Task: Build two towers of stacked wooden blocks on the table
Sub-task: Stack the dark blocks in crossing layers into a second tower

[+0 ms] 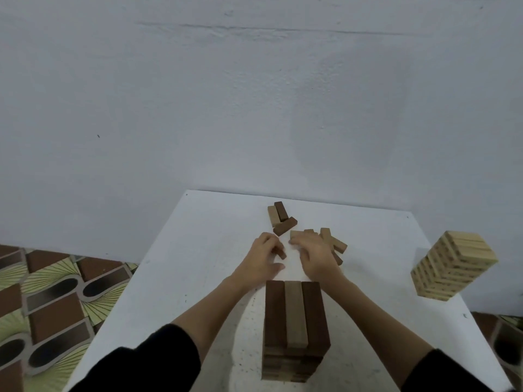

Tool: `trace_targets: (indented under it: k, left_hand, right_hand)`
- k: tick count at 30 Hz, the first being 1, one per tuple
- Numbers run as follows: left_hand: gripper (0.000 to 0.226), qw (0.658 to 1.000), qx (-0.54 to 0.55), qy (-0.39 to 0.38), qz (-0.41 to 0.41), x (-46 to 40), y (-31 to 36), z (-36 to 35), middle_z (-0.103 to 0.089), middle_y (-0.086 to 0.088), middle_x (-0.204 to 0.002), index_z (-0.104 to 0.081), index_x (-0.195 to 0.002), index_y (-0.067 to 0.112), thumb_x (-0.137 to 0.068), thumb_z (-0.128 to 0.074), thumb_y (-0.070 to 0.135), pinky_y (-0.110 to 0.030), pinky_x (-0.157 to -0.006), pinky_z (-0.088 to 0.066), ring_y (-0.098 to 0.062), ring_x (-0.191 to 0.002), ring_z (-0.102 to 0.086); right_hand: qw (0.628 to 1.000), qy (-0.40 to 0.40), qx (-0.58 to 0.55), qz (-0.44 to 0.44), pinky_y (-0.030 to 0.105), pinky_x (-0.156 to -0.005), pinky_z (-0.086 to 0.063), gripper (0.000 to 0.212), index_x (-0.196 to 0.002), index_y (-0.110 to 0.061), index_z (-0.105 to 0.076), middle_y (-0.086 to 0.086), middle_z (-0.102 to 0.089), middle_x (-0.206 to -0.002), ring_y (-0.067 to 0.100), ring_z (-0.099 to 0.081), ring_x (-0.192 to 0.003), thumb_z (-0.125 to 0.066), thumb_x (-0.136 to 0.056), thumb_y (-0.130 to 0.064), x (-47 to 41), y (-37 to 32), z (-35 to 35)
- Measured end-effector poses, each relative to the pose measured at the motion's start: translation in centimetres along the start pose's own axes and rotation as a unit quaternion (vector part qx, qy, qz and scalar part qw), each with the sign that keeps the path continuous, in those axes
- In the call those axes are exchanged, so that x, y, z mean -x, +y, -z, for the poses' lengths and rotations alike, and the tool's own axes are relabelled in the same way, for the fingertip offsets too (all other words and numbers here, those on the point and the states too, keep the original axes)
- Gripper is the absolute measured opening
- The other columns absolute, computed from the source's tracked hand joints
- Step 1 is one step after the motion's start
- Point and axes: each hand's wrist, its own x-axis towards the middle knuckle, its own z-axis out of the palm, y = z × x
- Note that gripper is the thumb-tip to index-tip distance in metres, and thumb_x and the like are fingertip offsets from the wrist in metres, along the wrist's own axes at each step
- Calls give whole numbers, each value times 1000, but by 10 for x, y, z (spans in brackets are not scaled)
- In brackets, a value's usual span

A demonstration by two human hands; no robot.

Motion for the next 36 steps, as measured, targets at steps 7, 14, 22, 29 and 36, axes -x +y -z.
trace_targets:
  k: [7, 14, 22, 29, 36]
  left_hand:
    - [18, 997, -42, 71, -3, 13, -9, 8, -58, 17, -108, -65, -84, 16, -75, -77, 25, -20, -92, -38, -2, -104, -46]
    - [32, 997, 13, 78, 4, 25, -12, 3, -45, 17, -118, -53, -88, 24, -73, -80, 27, 1, -87, -25, -6, -113, -42]
    - [69, 986, -164, 15, -4, 15, -2, 5, -25, 4, -152, -40, -140, 32, -80, -57, 60, -37, -103, -30, -19, -131, -29]
    - [51, 994, -81, 66, 10, 8, -2, 5, -44, 1, -127, -55, -127, 23, -81, -70, 38, -16, -88, -26, -12, -110, -32]
    - [30, 999, 5, 37, 13, 12, -5, 17, -48, -6, -114, -60, -121, 9, -99, -40, 17, -16, -94, -35, -10, -105, -38]
  right_hand:
    - [991, -20, 135, 9, 32, -71, -53, 30, -71, 4, -68, 18, -69, -89, 33, -66, -77, -40, -78, -2, 2, 10, -9]
    - [997, -52, -11, 54, 25, -81, -50, 37, -89, 6, -71, 19, -72, -92, 31, -71, -83, -39, -81, -10, 0, -11, -17]
    - [946, -111, 267, -145, 40, -108, -27, 42, -131, -4, -46, 16, -43, -140, 35, -32, -130, -47, -89, -1, -9, -3, -3]
    - [991, -94, 83, -54, 27, -70, -36, 18, -100, 2, -63, 16, -54, -94, 21, -46, -80, -50, -87, 4, -12, -5, -7]
    - [997, -19, -47, -62, 41, -59, -50, 52, -91, 12, -60, 23, -58, -79, 33, -57, -68, -65, -75, -37, 0, -13, -21]
